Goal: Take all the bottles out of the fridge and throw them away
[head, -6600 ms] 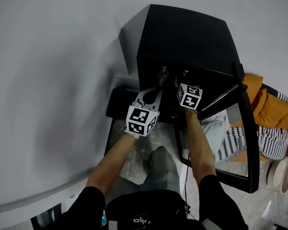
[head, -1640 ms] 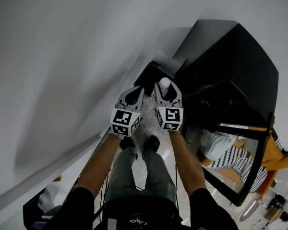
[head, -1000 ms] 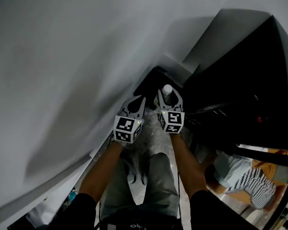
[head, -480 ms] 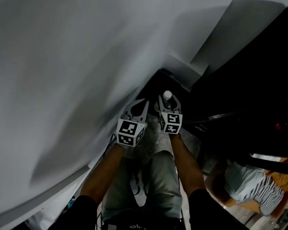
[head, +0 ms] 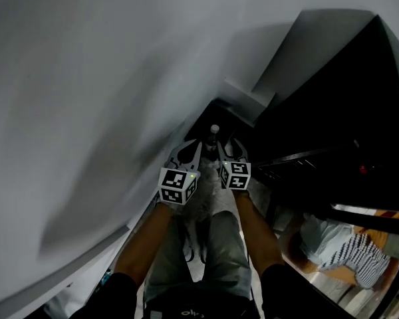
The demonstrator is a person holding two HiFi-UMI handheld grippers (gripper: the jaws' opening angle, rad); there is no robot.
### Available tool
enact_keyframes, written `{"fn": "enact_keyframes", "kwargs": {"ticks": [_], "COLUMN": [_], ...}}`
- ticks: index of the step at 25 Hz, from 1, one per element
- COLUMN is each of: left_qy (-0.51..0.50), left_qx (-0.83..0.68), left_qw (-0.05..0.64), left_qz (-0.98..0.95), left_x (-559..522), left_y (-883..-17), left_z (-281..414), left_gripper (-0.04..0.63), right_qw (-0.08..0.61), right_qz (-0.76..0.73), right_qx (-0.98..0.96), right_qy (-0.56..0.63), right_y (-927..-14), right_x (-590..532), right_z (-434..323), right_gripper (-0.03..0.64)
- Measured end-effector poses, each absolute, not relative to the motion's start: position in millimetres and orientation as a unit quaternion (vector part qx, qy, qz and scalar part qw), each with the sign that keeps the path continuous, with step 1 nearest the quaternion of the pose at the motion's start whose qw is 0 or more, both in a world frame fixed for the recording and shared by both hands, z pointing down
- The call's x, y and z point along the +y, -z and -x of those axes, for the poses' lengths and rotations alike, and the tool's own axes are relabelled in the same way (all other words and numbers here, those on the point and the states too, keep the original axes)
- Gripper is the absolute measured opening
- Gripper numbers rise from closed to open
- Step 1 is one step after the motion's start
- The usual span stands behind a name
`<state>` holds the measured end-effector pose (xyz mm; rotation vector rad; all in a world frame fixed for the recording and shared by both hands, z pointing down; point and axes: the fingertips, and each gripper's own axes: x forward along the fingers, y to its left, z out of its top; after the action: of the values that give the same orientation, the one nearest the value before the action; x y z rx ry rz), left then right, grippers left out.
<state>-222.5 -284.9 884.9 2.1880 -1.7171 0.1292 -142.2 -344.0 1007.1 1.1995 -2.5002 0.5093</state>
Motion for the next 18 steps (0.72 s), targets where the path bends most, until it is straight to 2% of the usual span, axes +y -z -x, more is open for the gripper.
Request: {"fn": "enact_keyframes", "kwargs": {"ticks": [4,9,12,18], "left_qy": [-0.046,-0.047,-0.05,-0.051], "left_qx": [-0.596,-0.574,-0.561,-0.529], "left_qw": [0.188,0.185,0.178,0.162], "left_qz": [-0.779,-0.796,-0.807,-0.832], "left_x": [-273.3,-249.9,-234.9,-199.8], "left_y": [-806.3,-684.5,-616.2,-511.8], "left_z": [207.5,188.1,179.6,162.6], "left_gripper": [0.006,0.006,0.006,0.006], "right_qw": [0.156,0.145,0.124,0.104], "right_qz": [-0.428,-0.455,-0.468,-0.487], "right_qx": [-0.87,-0.859,-0.854,-0.848], "right_qy": [-0.188,-0.185,-0.192,-0.181], "right_y": [-907.8,-766.8,-687.1,-559.7], "right_x": [-323.7,-289.6,-269.2,-222.9], "right_z": [125.7,106.8,96.7,79.7], "right_gripper": [0.188,0.055,0.01,0.008]}}
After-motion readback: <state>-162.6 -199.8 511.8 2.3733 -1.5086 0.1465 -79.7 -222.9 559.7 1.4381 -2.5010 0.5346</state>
